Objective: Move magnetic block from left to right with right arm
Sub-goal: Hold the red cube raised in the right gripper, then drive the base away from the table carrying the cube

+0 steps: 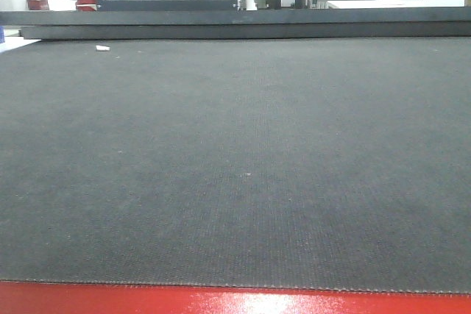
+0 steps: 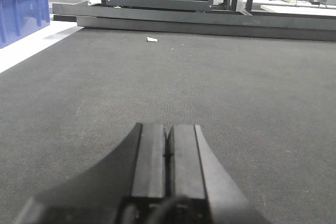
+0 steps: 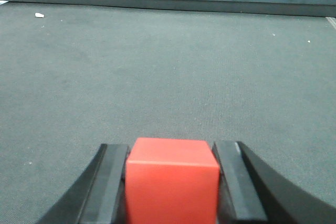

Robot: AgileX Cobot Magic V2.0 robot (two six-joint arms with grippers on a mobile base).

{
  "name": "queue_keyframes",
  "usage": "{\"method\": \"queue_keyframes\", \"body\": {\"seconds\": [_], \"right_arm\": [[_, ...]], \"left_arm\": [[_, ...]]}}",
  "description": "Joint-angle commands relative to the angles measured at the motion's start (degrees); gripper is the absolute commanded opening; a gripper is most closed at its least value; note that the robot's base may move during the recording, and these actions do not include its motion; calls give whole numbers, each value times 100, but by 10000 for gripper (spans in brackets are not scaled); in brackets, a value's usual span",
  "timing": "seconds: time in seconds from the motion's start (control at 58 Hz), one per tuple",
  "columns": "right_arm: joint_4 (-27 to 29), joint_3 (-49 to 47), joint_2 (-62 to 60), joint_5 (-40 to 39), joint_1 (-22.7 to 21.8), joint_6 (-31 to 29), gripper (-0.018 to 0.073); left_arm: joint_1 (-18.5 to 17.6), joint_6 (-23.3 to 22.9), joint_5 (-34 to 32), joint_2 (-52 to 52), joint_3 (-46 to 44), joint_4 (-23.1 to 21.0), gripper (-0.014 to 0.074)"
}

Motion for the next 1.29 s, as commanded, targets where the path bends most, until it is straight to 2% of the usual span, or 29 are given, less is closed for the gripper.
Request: {"method": "queue_keyframes", "body": {"seconds": [0.0,1.276], "right_arm": [[-134,-146,59,-480,1,-48,181],[-134,-146,59,-480,1,-48,181]], "left_arm": [[-19,-34,-483,-63,38,-27,-126],[-19,-34,-483,-63,38,-27,-126]]}}
